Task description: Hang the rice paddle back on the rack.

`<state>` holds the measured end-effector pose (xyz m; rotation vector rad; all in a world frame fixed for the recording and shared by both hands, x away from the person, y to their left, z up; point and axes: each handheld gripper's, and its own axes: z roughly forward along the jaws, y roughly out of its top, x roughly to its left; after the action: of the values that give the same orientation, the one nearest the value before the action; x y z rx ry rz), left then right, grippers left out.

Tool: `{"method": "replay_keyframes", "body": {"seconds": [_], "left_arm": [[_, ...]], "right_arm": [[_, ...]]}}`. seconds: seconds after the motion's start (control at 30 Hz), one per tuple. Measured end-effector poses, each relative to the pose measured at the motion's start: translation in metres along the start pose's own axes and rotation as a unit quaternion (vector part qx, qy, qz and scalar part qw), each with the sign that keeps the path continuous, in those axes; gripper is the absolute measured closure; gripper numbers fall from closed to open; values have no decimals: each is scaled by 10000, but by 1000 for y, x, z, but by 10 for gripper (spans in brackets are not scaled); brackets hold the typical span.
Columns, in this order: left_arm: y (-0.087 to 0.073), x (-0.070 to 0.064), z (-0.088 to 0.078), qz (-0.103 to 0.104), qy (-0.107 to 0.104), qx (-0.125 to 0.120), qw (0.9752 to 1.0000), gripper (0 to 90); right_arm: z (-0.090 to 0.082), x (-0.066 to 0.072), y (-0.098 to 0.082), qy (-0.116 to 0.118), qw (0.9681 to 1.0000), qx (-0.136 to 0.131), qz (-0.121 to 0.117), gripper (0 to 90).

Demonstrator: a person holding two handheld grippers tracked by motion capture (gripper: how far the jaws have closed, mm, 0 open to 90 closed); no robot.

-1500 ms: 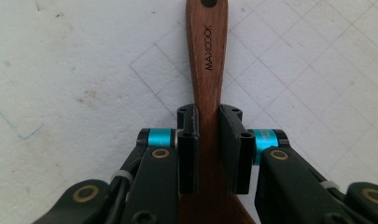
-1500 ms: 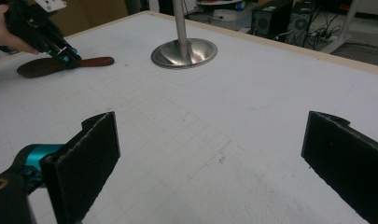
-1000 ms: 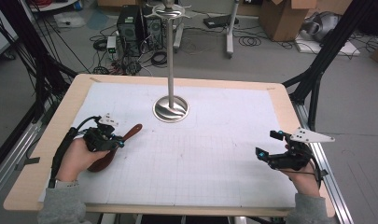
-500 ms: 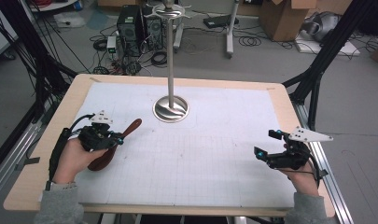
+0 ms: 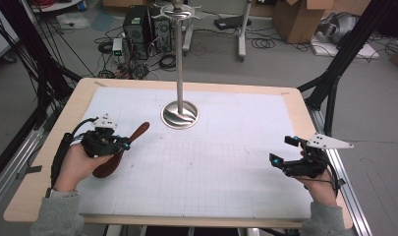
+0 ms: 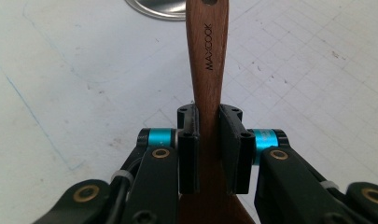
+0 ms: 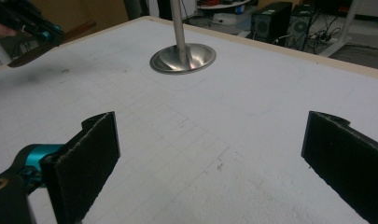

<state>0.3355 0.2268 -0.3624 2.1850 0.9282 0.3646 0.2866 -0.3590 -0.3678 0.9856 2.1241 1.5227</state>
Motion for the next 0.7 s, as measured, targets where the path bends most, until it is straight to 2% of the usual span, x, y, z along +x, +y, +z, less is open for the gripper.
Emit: {"method": "replay_keyframes", "body": {"seconds": [0.2, 0.27, 0.33, 0.6, 0.7], "left_arm": [[11, 7, -8, -23, -76, 36, 10000, 777], [12, 11, -7, -77, -210, 87, 9997, 777], [12, 14, -7, -52, -178, 155, 9997, 777], [19, 22, -15, -180, -258, 55, 9995, 777], [25, 23, -19, -190, -206, 21, 9996, 777]], "right_arm": [[1, -1, 0, -2, 10000, 19, 51, 29], [2, -1, 1, 12, 10000, 2, 60, 29], [2, -1, 1, 11, 10000, -1, 28, 29], [2, -2, 1, -7, 10000, -4, 67, 29], [3, -3, 1, -6, 10000, 0, 71, 29]]}}
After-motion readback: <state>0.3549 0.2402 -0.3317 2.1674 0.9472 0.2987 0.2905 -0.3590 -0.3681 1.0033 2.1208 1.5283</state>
